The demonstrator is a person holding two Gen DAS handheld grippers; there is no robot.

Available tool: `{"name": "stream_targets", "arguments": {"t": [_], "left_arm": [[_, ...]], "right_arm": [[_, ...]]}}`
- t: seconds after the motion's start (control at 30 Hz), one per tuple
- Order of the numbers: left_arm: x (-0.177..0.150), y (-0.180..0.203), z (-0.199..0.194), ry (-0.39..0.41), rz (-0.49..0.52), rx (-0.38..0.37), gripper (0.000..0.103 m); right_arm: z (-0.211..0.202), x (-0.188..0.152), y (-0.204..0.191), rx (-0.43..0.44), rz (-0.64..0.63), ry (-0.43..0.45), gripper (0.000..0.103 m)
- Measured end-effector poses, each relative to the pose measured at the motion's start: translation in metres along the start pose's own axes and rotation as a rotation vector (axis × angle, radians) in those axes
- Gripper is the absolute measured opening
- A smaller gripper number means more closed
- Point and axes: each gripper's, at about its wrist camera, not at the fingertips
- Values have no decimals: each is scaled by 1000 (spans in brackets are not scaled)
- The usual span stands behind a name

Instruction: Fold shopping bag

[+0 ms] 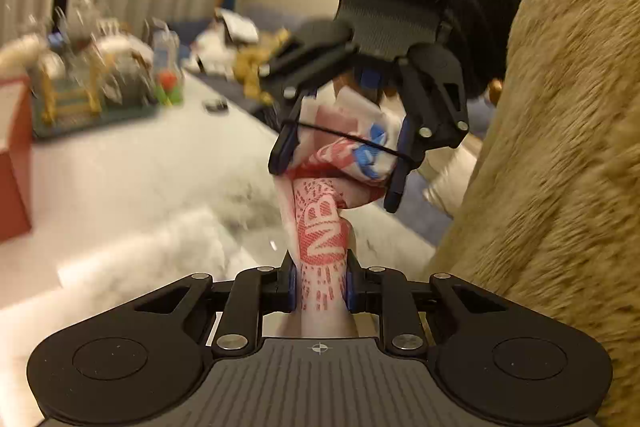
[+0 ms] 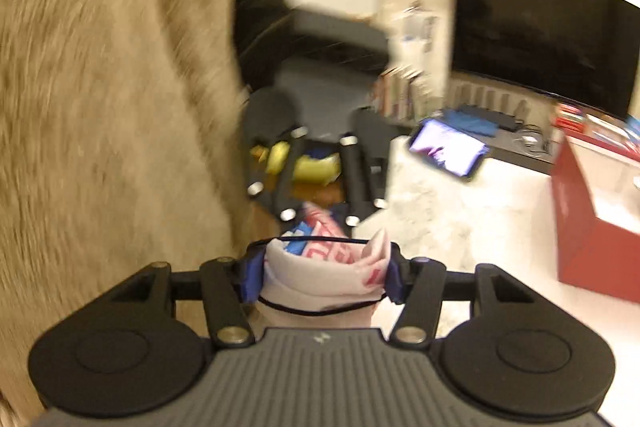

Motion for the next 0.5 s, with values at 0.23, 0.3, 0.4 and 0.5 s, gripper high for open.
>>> {"name": "stream_targets", "arguments": {"t": [0.23,0.3,0.4,0.5], "left_arm": [[7,21,-16,118,88,191,22],[9,23,-18,150,82,225,22],[10,17,-18,189,49,214,22],[10,15,-20,225,37,193,22]], "right_arm": [[-2,15,26,-75,204,26,60],[6,19,32,-94,217,-18,61],[13,23,44,-75,284,-24,61],[17,21,57,-46,354,19,61]]}}
Point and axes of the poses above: each gripper's, at about its wrist camera, not at the fingertips, and z roughly the way its jaws point, y to its right, x to its top, and after that the axes turned 5 degrees about y, right-handed
